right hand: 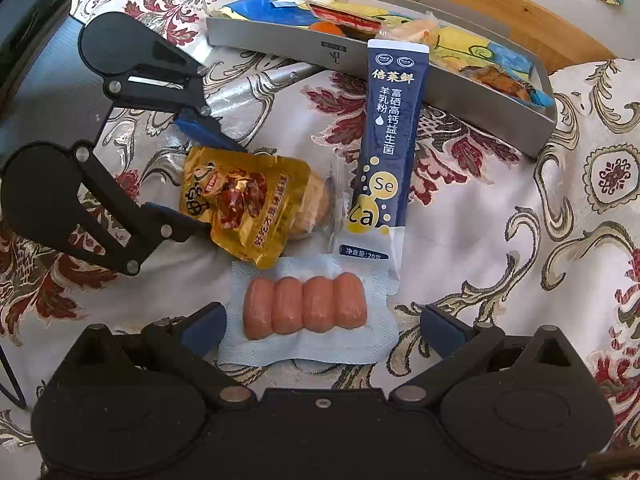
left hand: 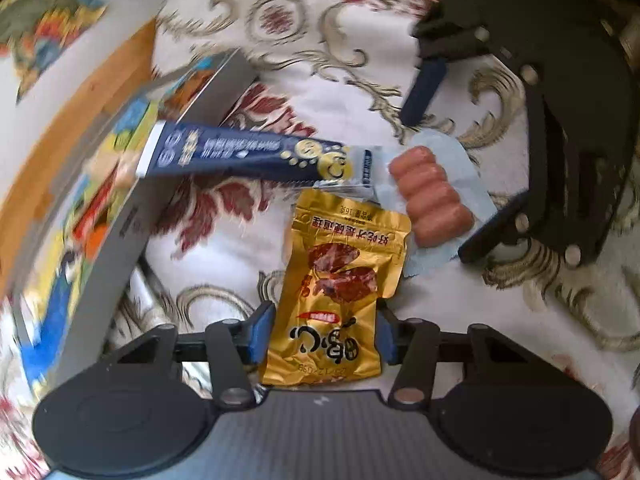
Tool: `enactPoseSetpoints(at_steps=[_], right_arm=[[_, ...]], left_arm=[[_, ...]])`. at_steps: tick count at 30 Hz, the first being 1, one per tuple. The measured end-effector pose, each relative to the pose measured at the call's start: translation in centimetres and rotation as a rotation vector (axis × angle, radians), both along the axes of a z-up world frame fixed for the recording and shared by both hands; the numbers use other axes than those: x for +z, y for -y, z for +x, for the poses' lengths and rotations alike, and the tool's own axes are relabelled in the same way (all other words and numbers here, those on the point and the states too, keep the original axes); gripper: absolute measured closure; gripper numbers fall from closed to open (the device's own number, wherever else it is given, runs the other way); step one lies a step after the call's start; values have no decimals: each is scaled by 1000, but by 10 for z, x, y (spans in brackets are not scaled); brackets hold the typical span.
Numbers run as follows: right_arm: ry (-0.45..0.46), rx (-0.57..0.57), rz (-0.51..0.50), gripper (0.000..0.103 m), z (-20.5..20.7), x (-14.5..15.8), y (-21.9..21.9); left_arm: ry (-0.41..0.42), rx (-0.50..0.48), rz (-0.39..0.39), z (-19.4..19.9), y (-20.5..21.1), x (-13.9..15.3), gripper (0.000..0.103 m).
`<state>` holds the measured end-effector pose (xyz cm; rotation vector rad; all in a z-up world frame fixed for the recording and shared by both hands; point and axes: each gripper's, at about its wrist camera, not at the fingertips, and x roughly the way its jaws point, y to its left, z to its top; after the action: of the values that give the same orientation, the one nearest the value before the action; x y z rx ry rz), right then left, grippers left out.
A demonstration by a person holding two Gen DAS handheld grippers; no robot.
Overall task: Organize snacks
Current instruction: 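Close the left tool on the gold candy bag while the right tool moves over the sausages, then close the right tool on the sausage pack while the left tool holds the gold bag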
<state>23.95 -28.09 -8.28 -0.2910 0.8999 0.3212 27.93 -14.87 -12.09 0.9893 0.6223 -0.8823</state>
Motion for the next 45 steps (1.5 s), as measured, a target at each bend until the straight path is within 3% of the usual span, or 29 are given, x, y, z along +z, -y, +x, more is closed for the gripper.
enactPoseSetpoints(at_steps=[7,12,24,34,41,45], right_arm=[[0,0,0,1,0,0,0],[0,0,-1,1,0,-1,0],[26,6,7,1,4,-4,-4],[46,-42,28,1,6,-11,-7],[50,-69,27,1,3,-12,-12],[44,-68,41,6,2,-12,-11]], left_arm=[[-167,241,-122,10,-8,9,49],[-289,518,-242,15,-25,11,49],[-405,889,-535,8,-60,5,49],[-398,944,-589,5,-65,3,49],[-385,934,-587,2,-62,3,48],[-383,933,-586,1,-62,3,48]])
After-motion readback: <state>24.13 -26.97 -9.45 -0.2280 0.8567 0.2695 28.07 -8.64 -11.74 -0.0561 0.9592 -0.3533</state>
